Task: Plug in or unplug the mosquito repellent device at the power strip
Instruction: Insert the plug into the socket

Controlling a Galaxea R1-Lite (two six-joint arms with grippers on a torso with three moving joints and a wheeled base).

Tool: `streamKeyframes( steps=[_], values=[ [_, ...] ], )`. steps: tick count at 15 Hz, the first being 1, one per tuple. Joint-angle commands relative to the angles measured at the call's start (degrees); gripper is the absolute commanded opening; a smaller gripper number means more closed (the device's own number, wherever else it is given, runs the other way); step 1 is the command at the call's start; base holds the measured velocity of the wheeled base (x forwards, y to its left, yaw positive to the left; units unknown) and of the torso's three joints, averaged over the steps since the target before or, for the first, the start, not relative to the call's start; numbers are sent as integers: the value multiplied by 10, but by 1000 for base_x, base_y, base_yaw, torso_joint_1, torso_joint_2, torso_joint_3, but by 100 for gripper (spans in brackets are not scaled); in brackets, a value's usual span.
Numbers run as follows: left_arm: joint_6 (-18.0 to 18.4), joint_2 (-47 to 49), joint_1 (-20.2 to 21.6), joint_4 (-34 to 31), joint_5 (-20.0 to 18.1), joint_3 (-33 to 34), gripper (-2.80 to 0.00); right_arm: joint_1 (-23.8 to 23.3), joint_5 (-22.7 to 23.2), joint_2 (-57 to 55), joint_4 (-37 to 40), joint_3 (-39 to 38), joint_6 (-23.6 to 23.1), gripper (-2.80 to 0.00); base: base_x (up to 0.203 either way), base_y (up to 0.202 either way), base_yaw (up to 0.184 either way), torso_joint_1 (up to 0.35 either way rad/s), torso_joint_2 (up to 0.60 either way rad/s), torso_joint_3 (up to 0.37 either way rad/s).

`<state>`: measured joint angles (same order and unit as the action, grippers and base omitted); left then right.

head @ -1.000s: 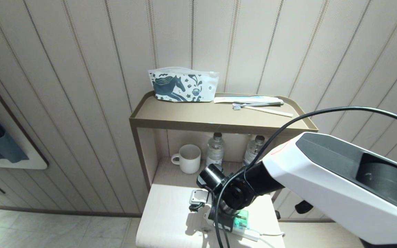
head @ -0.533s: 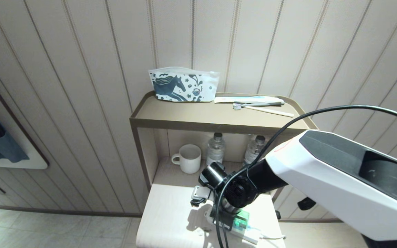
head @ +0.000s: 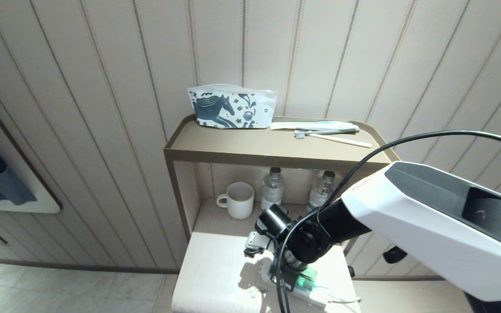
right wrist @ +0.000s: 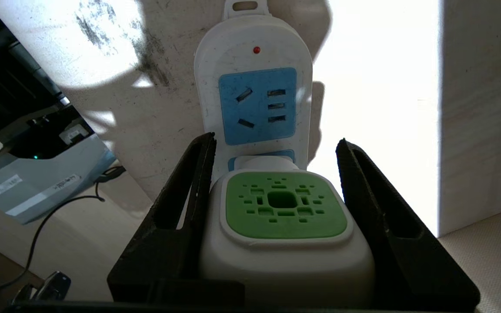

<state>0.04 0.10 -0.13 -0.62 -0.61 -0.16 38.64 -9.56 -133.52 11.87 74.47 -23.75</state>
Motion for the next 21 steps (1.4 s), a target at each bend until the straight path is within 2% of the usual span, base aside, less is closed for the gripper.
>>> streamKeyframes(
  steps=[1,8,18,19,21],
  values=[
    [0,1,0,0,0,0,-280,1,-2,5,2,-7,2,-280,0,0,0,0,0,0],
    [0,1,0,0,0,0,-280,2,-1,2,1,-13,28,-280,0,0,0,0,0,0],
    [0,1,0,0,0,0,-280,-3,-2,5,1,-13,28,-280,0,0,0,0,0,0],
    [0,1,0,0,0,0,-280,-2,-2,5,1,-13,28,0,0,0,0,0,0,0],
    [0,0,0,0,0,1,-280,-2,-2,6,1,-13,29,0,0,0,0,0,0,0]
  ],
)
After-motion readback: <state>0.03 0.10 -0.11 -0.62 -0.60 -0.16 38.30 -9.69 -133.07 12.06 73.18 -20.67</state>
